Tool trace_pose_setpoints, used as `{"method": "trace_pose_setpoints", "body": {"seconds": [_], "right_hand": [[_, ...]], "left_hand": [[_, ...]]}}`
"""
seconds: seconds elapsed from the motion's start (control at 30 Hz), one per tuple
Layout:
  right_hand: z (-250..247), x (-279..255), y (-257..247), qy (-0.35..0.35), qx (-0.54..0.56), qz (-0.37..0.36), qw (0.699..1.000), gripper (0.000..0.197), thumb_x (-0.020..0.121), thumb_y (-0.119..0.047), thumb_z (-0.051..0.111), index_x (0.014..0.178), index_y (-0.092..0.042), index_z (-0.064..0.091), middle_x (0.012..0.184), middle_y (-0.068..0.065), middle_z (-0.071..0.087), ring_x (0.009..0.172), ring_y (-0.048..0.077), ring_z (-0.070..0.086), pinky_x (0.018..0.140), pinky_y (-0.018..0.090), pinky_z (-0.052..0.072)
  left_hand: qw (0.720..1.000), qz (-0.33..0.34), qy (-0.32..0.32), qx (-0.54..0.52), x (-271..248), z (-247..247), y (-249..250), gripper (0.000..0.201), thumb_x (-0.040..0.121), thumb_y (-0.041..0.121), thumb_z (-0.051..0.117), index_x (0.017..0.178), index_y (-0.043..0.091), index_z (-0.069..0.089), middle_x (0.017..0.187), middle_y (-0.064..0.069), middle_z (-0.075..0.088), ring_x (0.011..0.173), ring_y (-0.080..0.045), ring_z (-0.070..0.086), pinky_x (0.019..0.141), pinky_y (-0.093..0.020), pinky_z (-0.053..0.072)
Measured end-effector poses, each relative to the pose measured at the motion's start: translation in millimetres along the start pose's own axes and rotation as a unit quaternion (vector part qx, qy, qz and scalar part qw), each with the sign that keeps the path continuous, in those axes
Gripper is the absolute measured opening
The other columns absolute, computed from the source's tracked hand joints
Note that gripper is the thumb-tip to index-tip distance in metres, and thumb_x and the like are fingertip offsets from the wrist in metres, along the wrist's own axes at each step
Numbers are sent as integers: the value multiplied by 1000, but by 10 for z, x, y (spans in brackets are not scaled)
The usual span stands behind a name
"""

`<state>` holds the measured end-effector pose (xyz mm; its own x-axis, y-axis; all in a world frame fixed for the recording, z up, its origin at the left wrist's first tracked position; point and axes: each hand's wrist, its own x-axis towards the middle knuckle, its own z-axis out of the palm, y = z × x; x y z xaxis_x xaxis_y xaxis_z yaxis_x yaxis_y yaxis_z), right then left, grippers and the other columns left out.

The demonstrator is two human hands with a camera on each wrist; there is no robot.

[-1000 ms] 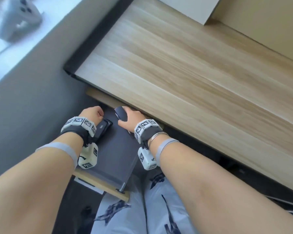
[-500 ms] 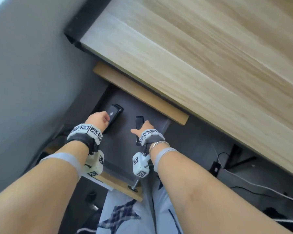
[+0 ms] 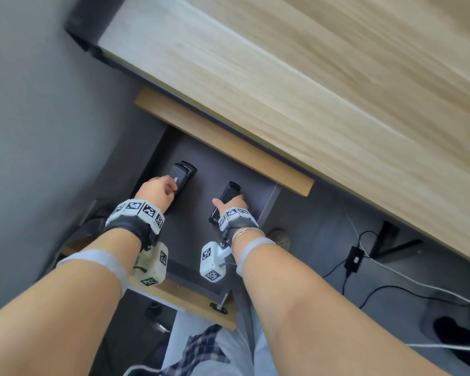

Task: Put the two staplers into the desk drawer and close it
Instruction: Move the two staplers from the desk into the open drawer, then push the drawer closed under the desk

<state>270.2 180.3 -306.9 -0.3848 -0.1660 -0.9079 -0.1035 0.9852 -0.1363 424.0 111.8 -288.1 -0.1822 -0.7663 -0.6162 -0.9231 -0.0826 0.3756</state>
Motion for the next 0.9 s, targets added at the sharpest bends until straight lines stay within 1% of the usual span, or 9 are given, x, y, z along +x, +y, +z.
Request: {"method": "trace_pose_setpoints", "body": {"seconds": [0.13,0.27,0.33,0.43,0.53,0.6,0.67,0.8,0.9], "right_hand": [[-26,6,-11,-13,12,19,1000,64,88,-36,65,136,-5,35,140,15,50,128,33,52,101,42,44],[-150,-90,-36,-10,-25,17,999,61,90,-35,63,136,-5,37,140,13,52,128,31,52,100,38,44],[-238,-170,-50,-12,-59,-4,998,53,91,-34,60,133,-6,45,136,12,57,123,29,57,89,34,45],[-381,-357,-82,-7,-122,-73,990,32,95,-28,51,115,-5,61,122,13,65,99,31,62,69,26,38],[-513,-601,-176,13,-207,-152,966,20,94,-22,44,89,-6,55,95,15,68,80,33,54,49,22,31],[-604,-791,-259,31,-250,-202,946,23,94,-20,41,92,-4,57,88,15,65,80,32,54,55,24,35],[-700,-965,-324,40,-263,-252,930,27,95,-19,40,102,-6,62,99,16,67,84,32,57,65,27,38],[-890,-1261,-426,49,-220,-348,910,27,93,-19,42,96,-10,67,98,14,73,83,33,66,74,33,55],[-1076,-1403,-513,80,-198,-404,890,29,92,-20,43,94,-13,71,95,13,75,88,34,69,81,38,56]], "left_hand": [[1000,3,4,-3,-11,35,-10,23,82,0,50,96,5,67,85,-3,57,91,-31,62,83,-27,46],[1000,-15,-21,5,-113,24,-39,25,82,0,48,99,7,66,89,-8,61,88,-30,60,80,-27,45],[999,-24,-23,7,-188,1,-44,24,82,1,49,98,8,65,91,-10,64,94,-32,62,82,-30,47],[999,-41,-24,7,-342,-51,-27,24,83,1,49,100,7,65,95,-12,66,92,-31,61,82,-30,47],[998,-63,-20,14,-522,-102,-42,26,84,1,48,103,6,65,105,-15,69,99,-33,62,85,-32,48],[996,-79,-19,27,-641,-129,-87,27,85,2,47,104,8,65,109,-17,67,102,-35,62,88,-34,48],[994,-98,-18,42,-777,-159,-147,27,85,2,48,104,9,65,111,-18,66,103,-36,62,89,-36,48],[985,-154,-27,70,-1067,-195,-328,25,86,7,52,110,9,59,116,-20,62,105,-36,59,90,-38,47],[975,-194,-49,95,-1279,-163,-455,27,88,15,54,113,6,53,115,-21,60,103,-37,59,88,-39,47]]}}
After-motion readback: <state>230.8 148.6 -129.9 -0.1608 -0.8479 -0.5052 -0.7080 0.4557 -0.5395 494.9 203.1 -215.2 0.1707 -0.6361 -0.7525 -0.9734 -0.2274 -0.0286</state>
